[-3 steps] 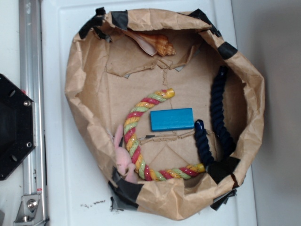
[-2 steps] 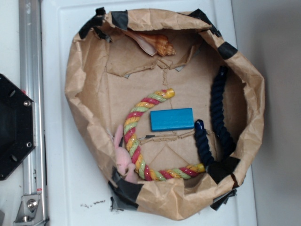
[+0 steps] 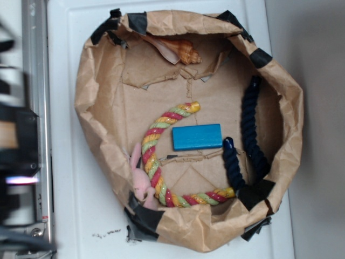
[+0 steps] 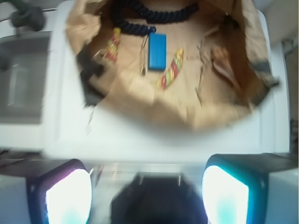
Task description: Grab the blue block.
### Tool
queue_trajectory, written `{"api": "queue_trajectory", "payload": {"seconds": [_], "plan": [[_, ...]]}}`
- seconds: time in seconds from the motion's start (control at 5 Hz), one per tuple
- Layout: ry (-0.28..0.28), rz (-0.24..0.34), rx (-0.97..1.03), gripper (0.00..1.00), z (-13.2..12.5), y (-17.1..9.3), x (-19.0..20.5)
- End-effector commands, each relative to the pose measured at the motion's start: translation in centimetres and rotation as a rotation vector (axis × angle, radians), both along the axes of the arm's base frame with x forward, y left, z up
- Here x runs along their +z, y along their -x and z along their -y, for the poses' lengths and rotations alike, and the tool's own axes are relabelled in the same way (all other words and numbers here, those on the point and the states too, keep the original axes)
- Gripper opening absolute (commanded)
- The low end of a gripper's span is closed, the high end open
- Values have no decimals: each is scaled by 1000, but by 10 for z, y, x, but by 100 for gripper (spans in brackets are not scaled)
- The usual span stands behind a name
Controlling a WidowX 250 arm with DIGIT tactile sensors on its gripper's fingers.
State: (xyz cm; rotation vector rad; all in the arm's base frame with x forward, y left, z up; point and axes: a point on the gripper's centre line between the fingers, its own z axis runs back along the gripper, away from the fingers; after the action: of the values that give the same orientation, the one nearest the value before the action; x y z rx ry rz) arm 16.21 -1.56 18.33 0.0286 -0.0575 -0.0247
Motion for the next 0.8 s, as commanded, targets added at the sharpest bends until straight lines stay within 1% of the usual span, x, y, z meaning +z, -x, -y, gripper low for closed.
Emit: {"api": "queue_trajectory", "payload": {"seconds": [0.0, 0.2, 0.4, 0.6], "plan": [[-29, 52, -23, 100, -30, -97, -56], [-55, -32, 63, 100, -53, -113, -85], [-5, -51, 129, 100, -72, -109, -91], [43, -61, 112, 100, -71, -112, -101]]}}
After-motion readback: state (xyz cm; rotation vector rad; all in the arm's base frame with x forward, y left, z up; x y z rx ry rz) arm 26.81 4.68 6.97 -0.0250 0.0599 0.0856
